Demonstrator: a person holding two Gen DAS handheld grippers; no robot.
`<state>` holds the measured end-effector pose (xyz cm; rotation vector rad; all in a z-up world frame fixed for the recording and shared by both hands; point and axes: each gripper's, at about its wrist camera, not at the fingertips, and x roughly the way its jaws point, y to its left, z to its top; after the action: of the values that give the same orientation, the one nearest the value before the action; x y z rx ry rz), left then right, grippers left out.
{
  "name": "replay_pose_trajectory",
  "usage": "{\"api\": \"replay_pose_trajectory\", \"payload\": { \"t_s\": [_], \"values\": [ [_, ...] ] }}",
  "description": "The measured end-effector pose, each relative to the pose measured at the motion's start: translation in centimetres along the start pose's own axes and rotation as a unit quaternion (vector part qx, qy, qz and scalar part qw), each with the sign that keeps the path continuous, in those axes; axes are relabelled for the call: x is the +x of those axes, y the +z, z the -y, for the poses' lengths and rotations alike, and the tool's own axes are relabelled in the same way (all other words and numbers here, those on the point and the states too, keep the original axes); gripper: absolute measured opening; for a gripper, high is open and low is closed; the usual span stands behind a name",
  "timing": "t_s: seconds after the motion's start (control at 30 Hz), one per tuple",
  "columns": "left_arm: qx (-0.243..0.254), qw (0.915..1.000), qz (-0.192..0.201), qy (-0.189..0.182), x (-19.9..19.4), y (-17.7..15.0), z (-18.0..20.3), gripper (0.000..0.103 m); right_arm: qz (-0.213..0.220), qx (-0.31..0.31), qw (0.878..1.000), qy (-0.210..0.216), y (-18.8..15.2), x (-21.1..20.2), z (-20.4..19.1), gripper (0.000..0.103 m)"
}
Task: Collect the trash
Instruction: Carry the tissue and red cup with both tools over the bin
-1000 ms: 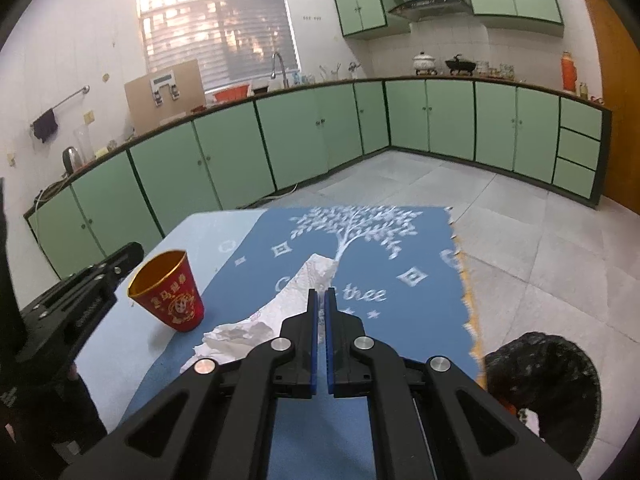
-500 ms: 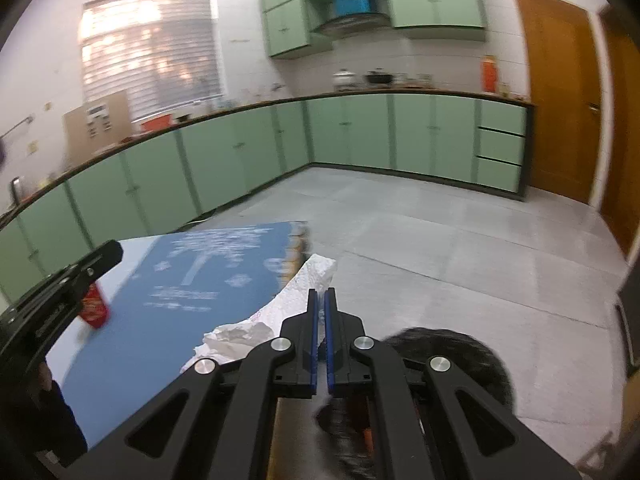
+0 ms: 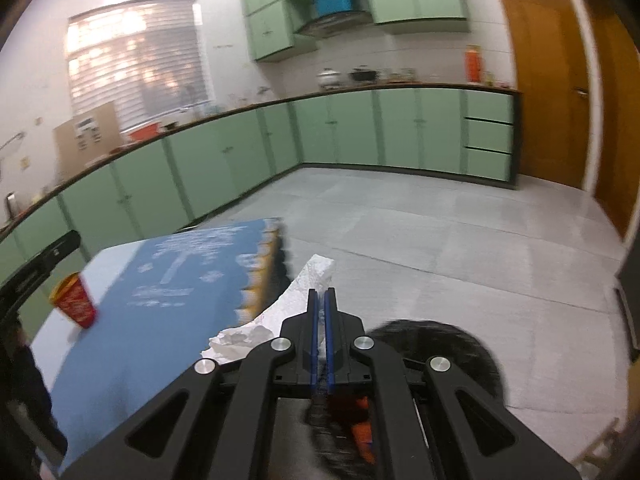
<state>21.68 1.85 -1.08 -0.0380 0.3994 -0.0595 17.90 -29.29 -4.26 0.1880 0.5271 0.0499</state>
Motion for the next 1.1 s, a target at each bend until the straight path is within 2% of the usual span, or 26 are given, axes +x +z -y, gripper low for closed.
{"api": "replay_pose_trajectory", "payload": {
  "t_s": [0.1, 0.17, 0.3, 0.37, 0.43, 0.87, 1.0, 1.1],
  "values": [
    [-0.011, 0.9980, -0.005, 0.062, 0.3, 0.2, -5.8, 0.000, 0.001, -0.015, 0.999, 0.048, 0.1, 0.8, -4.4, 0.003],
    [-0.014, 0.9961, -0.010, 0.087, 0.5, 0.7, -8.6, 0.001, 0.001, -0.028, 0.996, 0.081, 0.6, 1.5, -7.6, 0.003],
    [-0.015, 0.9933, -0.028, 0.111, 1.7, 1.2, -12.5, 0.005, 0.002, -0.049, 0.991, 0.121, 1.2, 2.6, -12.8, 0.003],
    [-0.014, 0.9929, -0.031, 0.114, 2.3, 1.3, -13.4, 0.019, 0.000, -0.054, 0.990, 0.129, 1.3, 2.9, -14.0, 0.003],
    [-0.012, 0.9931, -0.035, 0.111, 2.9, 1.5, -13.9, 0.026, -0.005, -0.058, 0.989, 0.134, 1.4, 3.4, -15.2, 0.003],
    [-0.020, 0.9907, -0.086, 0.103, 6.3, -1.7, -14.8, 0.025, -0.034, -0.041, 0.989, 0.137, -0.4, 5.9, -15.3, 0.003],
    [-0.028, 0.9874, -0.111, 0.109, 7.5, -3.0, -15.2, 0.025, -0.040, -0.034, 0.989, 0.140, -0.8, 6.3, -14.8, 0.003],
    [-0.020, 0.9864, -0.111, 0.119, 7.5, -3.6, -15.2, 0.024, -0.043, -0.029, 0.989, 0.142, -0.9, 6.5, -14.5, 0.003]
  ]
}}
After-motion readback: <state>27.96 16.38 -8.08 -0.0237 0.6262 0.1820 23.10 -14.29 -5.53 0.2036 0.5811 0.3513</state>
